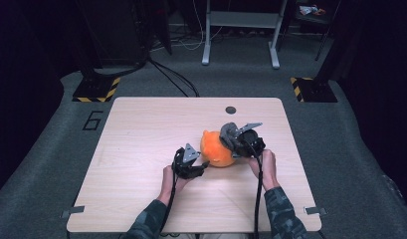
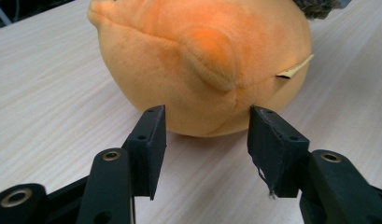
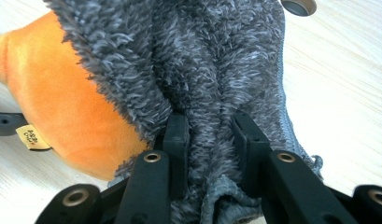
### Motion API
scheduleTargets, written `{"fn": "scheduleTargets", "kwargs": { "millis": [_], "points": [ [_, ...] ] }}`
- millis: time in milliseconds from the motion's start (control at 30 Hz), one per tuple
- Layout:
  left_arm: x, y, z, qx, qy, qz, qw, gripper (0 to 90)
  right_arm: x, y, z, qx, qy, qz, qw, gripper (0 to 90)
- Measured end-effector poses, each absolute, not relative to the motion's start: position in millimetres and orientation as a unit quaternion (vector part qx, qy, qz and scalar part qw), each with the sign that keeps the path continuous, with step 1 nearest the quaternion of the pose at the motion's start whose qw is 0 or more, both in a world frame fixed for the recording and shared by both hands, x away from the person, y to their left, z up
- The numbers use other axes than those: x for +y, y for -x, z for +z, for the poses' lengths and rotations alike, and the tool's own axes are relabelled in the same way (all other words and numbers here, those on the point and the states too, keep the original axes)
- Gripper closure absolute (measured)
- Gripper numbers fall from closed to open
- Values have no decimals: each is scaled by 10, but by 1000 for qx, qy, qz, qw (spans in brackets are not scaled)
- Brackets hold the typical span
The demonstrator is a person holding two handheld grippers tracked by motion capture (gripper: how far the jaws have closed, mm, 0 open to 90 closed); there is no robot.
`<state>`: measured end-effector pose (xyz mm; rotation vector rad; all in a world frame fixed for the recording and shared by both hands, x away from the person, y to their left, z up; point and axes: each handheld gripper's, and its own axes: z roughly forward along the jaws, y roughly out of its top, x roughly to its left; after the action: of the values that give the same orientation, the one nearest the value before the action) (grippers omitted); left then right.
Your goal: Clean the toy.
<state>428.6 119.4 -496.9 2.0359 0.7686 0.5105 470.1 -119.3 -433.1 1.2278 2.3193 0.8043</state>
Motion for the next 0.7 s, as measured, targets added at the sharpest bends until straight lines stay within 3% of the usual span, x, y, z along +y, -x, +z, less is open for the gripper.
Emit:
{"fn": "scheduleTargets", "kwargs": {
  "millis": [100, 400, 700],
  "points": [
    [1148, -4309, -4964, 304, -820, 210, 438, 513, -1191, -4709, -4335, 829, -437, 286, 199, 699],
    [1081, -4322, -4945, 308, -815, 211, 444, 797, -1251, -4696, -4326, 820, -446, 295, 203, 697],
    [1088, -4303, -4781, 328, -806, 171, 462, 840, -1378, -4568, -4142, 797, -459, 323, 222, 696]
  ]
}}
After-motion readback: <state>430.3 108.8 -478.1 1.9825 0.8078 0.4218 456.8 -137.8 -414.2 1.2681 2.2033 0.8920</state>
